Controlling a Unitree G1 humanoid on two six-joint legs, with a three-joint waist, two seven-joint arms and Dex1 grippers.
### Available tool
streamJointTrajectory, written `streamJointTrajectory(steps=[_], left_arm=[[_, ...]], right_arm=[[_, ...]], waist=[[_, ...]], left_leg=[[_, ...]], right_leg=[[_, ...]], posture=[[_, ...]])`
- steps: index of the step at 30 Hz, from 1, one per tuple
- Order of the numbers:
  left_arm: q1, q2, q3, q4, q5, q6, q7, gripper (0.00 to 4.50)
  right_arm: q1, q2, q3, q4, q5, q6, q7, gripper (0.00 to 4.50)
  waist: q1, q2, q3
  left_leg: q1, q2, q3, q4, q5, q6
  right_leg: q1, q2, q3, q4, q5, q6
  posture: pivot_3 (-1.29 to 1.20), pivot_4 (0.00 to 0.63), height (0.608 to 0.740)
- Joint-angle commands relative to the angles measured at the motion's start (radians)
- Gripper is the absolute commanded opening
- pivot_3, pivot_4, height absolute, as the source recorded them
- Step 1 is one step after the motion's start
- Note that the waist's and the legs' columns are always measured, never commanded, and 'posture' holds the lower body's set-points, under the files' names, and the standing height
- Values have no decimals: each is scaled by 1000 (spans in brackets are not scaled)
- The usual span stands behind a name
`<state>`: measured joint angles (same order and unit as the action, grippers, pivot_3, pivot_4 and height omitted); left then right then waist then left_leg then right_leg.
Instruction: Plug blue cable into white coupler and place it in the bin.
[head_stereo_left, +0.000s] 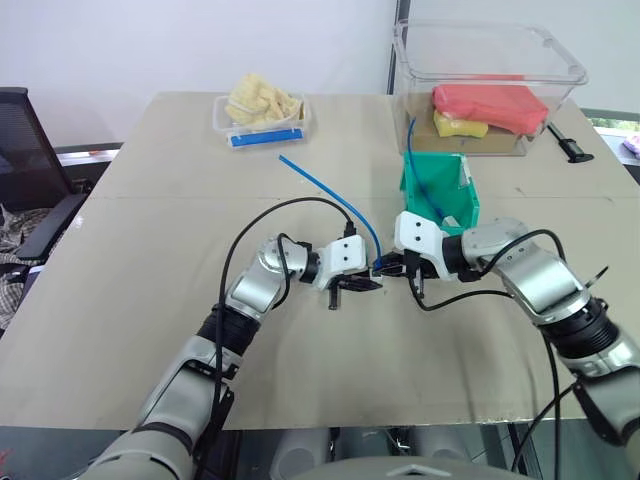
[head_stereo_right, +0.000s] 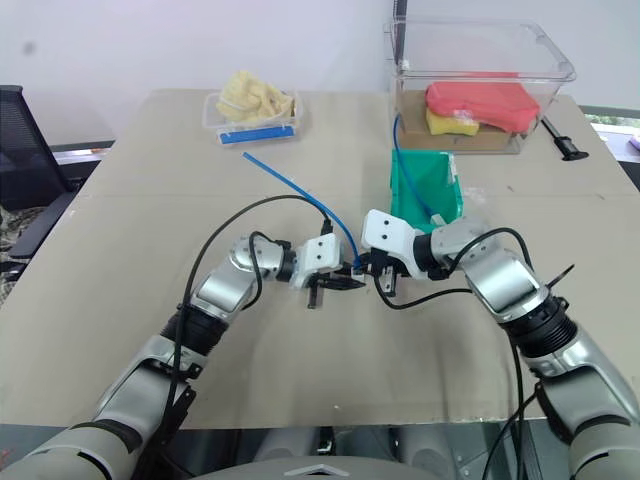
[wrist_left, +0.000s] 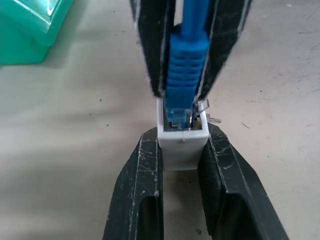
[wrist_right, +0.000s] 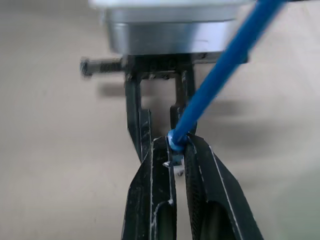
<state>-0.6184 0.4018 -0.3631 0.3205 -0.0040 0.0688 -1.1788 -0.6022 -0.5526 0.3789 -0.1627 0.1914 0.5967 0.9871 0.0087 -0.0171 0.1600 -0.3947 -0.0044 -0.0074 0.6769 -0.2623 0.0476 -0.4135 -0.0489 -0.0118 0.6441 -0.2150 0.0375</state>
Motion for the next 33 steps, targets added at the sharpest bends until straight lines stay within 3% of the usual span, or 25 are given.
streamJointTrajectory(steps=[1,7,8,12,17,20,26,29,33], left_arm=[[12,-12,8,-77,-30,29,3,356],[21,-2,78,-187,-117,233,29,356],[15,-8,97,-217,-150,300,38,356],[-111,-93,224,-262,-298,691,177,356],[-319,-187,329,-151,-386,941,314,356],[-475,-281,326,74,-337,894,417,356],[-750,-436,345,638,-235,585,563,356],[-827,-462,374,791,-228,529,593,1856],[-874,-466,392,866,-214,504,594,3314]], right_arm=[[25,6,-186,-117,88,17,-70,1362],[287,-35,-462,-476,268,130,-162,4220],[337,-36,-502,-533,282,140,-189,4387],[577,-12,-629,-746,242,151,-342,4387],[797,89,-680,-861,159,154,-537,4387],[880,156,-683,-883,111,119,-630,4387],[942,193,-686,-884,73,52,-695,4387],[965,202,-666,-884,62,26,-713,4500],[973,210,-639,-884,54,8,-734,4500]], waist=[[4,1,2],[9,1,2],[7,1,2],[14,1,3],[3,0,3],[3,0,3],[5,0,3],[-3,0,3],[-1,0,3]], left_leg=[[0,0,0,0,0,0],[-6,0,-3,0,0,0],[-7,0,-4,-1,0,0],[-7,-1,-5,-2,0,0],[-2,-2,-2,0,0,0],[0,-2,-1,0,0,0],[-3,-6,-1,0,0,0],[-4,-7,2,-1,-2,3],[-3,-8,1,-6,-2,3]], right_leg=[[-1,0,0,1,0,0],[-3,-2,-1,-1,0,1],[-3,-2,-1,-1,-1,1],[-4,-2,-2,-1,-1,2],[0,0,-1,0,-4,7],[0,1,0,0,-4,7],[-1,0,0,-2,-4,7],[-3,-1,4,-2,-5,7],[-5,-1,3,-2,-5,8]], posture=[[0,150,740],[0,150,740],[0,150,740],[0,150,740],[0,150,740],[0,150,740],[0,150,740],[0,150,740],[0,150,740]])
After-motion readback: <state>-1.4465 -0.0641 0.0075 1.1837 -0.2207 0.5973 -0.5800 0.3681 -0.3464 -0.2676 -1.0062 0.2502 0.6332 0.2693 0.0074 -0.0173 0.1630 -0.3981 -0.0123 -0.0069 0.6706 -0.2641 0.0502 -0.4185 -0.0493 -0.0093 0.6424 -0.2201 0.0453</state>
